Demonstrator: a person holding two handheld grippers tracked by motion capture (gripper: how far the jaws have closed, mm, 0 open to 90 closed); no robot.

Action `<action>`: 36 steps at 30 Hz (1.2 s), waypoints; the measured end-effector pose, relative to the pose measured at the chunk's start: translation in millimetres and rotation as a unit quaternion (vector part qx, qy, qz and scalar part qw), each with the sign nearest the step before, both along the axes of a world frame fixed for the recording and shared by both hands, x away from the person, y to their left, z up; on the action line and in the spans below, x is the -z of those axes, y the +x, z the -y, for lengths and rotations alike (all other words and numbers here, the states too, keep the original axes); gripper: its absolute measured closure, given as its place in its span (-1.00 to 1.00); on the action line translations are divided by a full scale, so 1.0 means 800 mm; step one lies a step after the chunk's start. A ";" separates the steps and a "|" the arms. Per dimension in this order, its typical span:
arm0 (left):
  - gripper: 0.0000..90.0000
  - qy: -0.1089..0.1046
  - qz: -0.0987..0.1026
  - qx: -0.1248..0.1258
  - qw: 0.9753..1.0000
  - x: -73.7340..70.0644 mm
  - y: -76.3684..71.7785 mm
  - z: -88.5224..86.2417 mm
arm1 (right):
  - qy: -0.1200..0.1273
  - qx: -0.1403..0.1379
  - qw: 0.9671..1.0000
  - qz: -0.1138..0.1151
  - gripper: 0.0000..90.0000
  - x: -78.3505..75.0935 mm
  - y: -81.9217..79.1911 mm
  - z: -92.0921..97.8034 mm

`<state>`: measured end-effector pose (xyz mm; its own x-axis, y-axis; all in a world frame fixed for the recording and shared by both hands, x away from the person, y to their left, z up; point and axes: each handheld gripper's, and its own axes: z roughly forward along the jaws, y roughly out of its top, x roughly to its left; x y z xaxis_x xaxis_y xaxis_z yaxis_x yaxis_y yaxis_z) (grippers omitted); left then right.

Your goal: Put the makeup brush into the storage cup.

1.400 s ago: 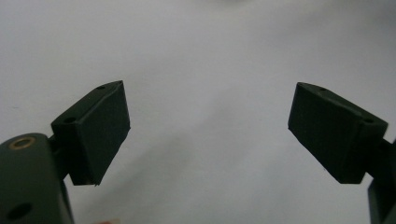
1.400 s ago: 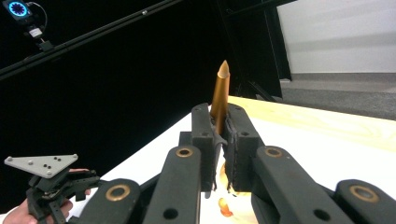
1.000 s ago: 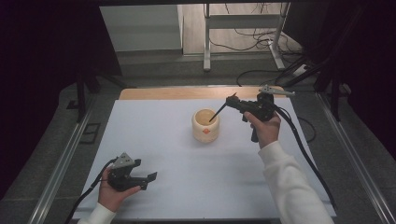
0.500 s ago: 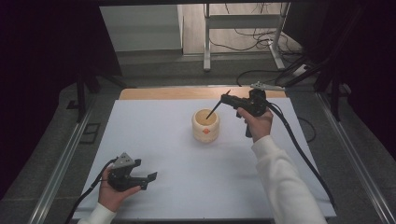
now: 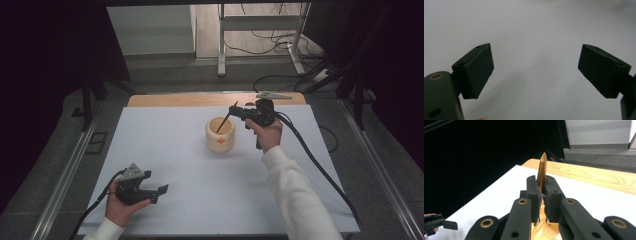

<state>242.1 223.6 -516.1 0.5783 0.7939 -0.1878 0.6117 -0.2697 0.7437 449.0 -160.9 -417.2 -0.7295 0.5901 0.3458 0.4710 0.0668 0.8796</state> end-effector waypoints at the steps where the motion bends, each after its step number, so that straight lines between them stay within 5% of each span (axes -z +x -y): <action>1: -0.70 0.000 0.000 0.000 1.000 0.000 0.000 0.000 | -0.002 -0.001 1.000 0.001 0.85 0.001 0.000 -0.001; 11: -0.70 0.000 -0.001 0.001 1.000 0.000 0.000 0.000 | -0.018 -0.001 1.000 -0.002 0.81 0.004 0.001 -0.004; 17: -0.70 0.000 -0.005 0.002 1.000 0.000 0.000 0.000 | -0.037 0.005 0.999 -0.013 -0.22 0.011 0.003 -0.007; 20: -0.70 0.001 -0.005 0.002 1.000 0.000 0.000 0.000 | -0.046 0.004 0.999 -0.018 -0.40 0.013 0.003 -0.007; 29: -0.70 0.001 -0.002 0.003 1.000 -0.001 0.000 -0.001 | -0.043 -0.012 0.999 -0.014 -0.57 0.007 -0.007 -0.004; 36: -0.69 0.005 -0.002 0.004 1.000 -0.001 -0.003 -0.001 | -0.024 -0.016 1.000 -0.007 -0.63 0.004 -0.023 0.020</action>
<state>239.8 224.3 -515.1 0.5840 0.7908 -0.1831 0.6128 -0.2815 0.7384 430.4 -177.2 -420.5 -0.7438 0.5819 0.3289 0.4808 0.1239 0.8680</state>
